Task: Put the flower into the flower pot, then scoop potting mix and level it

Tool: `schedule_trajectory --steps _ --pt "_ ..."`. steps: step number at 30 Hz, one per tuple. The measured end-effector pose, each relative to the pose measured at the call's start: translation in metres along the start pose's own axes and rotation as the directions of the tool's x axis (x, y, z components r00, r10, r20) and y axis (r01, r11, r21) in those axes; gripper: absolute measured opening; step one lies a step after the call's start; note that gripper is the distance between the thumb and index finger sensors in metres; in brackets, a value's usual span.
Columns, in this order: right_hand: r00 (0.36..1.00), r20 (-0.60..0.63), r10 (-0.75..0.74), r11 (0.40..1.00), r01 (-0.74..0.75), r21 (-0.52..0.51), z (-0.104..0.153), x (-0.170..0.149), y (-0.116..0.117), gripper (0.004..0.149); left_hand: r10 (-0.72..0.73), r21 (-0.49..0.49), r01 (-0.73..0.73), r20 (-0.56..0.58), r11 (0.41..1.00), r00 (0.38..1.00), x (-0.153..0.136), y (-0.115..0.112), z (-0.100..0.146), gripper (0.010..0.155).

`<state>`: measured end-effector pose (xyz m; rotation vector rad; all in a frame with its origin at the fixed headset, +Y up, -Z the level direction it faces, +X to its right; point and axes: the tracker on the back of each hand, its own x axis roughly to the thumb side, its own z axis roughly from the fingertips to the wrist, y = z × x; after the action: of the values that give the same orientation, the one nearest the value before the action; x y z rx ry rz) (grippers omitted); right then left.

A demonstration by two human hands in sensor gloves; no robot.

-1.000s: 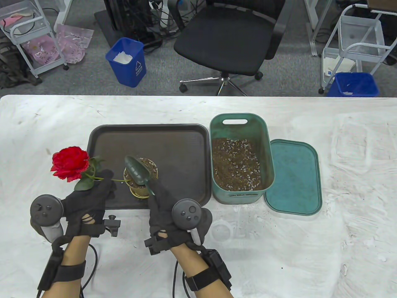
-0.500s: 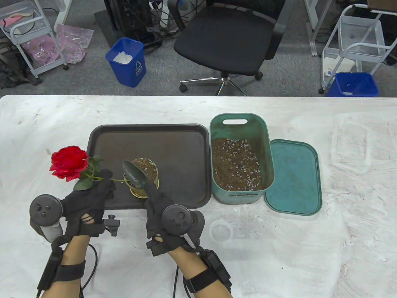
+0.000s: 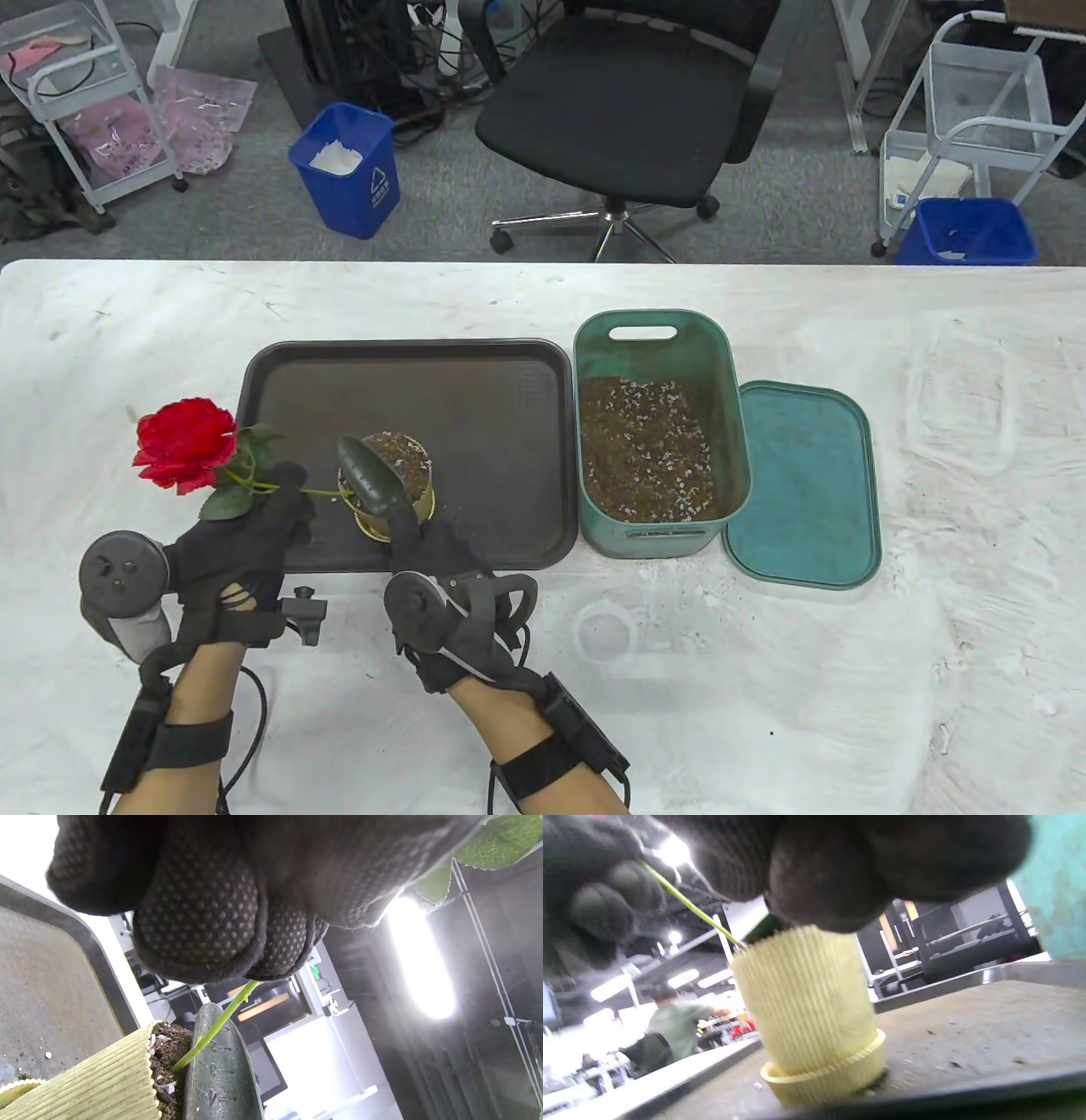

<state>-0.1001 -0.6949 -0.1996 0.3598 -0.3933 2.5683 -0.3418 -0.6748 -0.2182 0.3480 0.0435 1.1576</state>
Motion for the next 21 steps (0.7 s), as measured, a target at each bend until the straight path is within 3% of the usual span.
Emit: schedule_trajectory --steps 2,4,6,8,12,14,18,21 --pt "0.996 -0.008 -0.089 0.995 0.089 -0.038 -0.004 0.002 -0.018 0.063 0.006 -0.002 -0.006 -0.003 1.000 1.000 0.000 0.000 0.000 0.043" --pt "0.997 -0.020 -0.075 0.997 0.075 -0.026 -0.013 0.007 -0.036 0.064 0.008 -0.003 -0.008 -0.005 1.000 1.000 0.000 0.000 0.000 0.043" --pt "0.993 -0.055 0.101 0.993 -0.098 0.061 -0.029 0.016 -0.051 0.064 0.013 -0.002 -0.013 -0.009 1.000 1.000 -0.001 0.000 0.000 0.043" --pt "0.982 -0.019 0.186 0.976 -0.182 0.122 -0.043 0.021 -0.056 0.060 0.017 -0.001 -0.017 -0.012 1.000 1.000 -0.001 0.000 0.000 0.043" --pt "0.962 0.037 0.269 0.931 -0.270 0.247 -0.065 0.028 -0.052 0.057 0.014 -0.002 -0.014 -0.010 1.000 1.000 0.000 0.001 0.000 0.043" --pt "0.960 0.049 0.277 0.929 -0.281 0.241 -0.068 0.031 -0.049 0.056 0.015 -0.002 -0.015 -0.011 1.000 1.000 -0.001 0.001 0.000 0.043" --pt "0.931 0.070 0.358 0.875 -0.360 0.323 -0.068 0.030 -0.041 0.054 0.017 -0.001 -0.017 -0.013 1.000 1.000 -0.001 0.001 -0.001 0.043" --pt "0.947 0.045 0.319 0.892 -0.316 0.324 -0.067 0.028 -0.039 0.053 0.015 -0.001 -0.015 -0.011 1.000 1.000 -0.001 0.001 -0.001 0.043"
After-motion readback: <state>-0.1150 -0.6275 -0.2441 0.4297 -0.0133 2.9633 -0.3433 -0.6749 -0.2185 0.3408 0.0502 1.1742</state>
